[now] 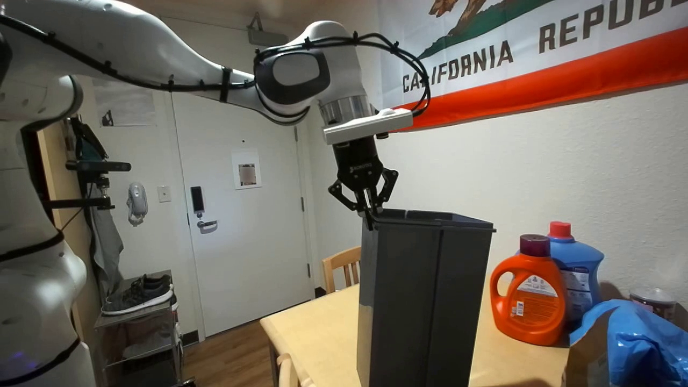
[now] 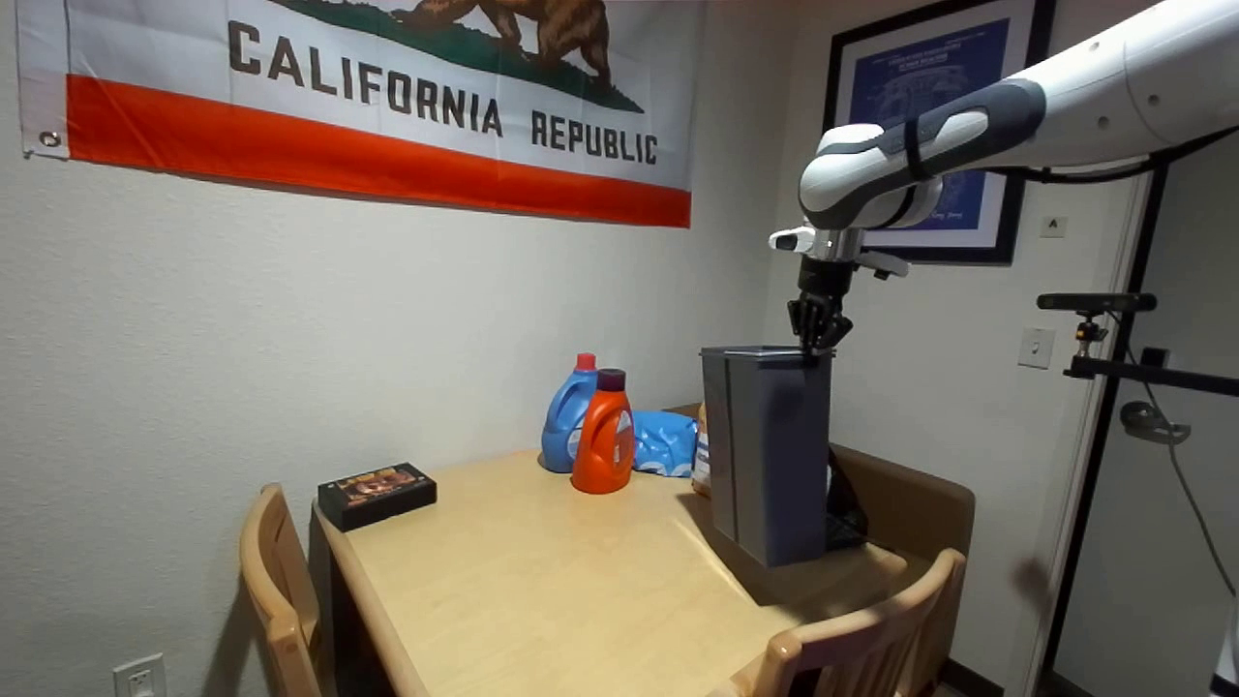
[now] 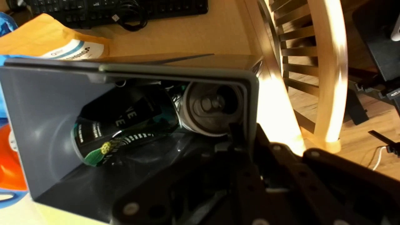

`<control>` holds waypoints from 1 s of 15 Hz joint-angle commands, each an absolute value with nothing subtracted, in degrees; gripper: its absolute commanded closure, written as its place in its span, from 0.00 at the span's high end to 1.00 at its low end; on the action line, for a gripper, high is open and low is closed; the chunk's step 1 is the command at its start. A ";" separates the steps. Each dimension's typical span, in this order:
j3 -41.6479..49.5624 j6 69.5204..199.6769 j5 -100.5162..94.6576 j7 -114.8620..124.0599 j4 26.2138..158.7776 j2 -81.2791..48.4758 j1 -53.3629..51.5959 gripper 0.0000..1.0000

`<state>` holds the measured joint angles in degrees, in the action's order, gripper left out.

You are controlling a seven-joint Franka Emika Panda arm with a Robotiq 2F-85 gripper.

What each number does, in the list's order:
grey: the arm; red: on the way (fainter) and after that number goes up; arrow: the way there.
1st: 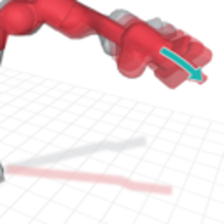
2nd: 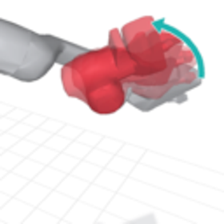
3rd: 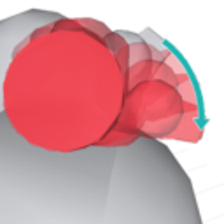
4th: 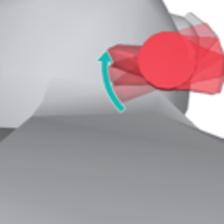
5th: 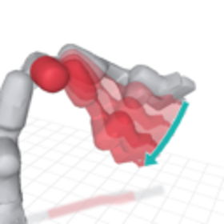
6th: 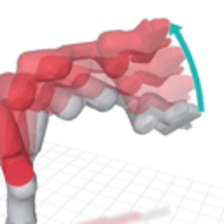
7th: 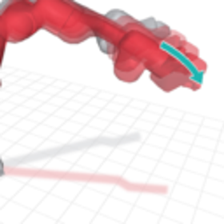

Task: Move the gray bin to the right

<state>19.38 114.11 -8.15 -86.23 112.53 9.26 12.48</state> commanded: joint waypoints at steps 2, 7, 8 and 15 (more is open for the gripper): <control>18.89 114.09 -10.51 -85.29 110.05 9.89 13.60 0.03; 19.33 114.97 -10.13 -84.57 110.07 9.33 14.72 0.03; 19.47 115.26 -9.87 -84.18 110.07 9.13 14.98 0.03; 19.20 119.01 -9.50 -80.22 110.07 7.49 15.53 0.03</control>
<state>19.67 115.70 -9.26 -82.35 112.43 7.32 15.48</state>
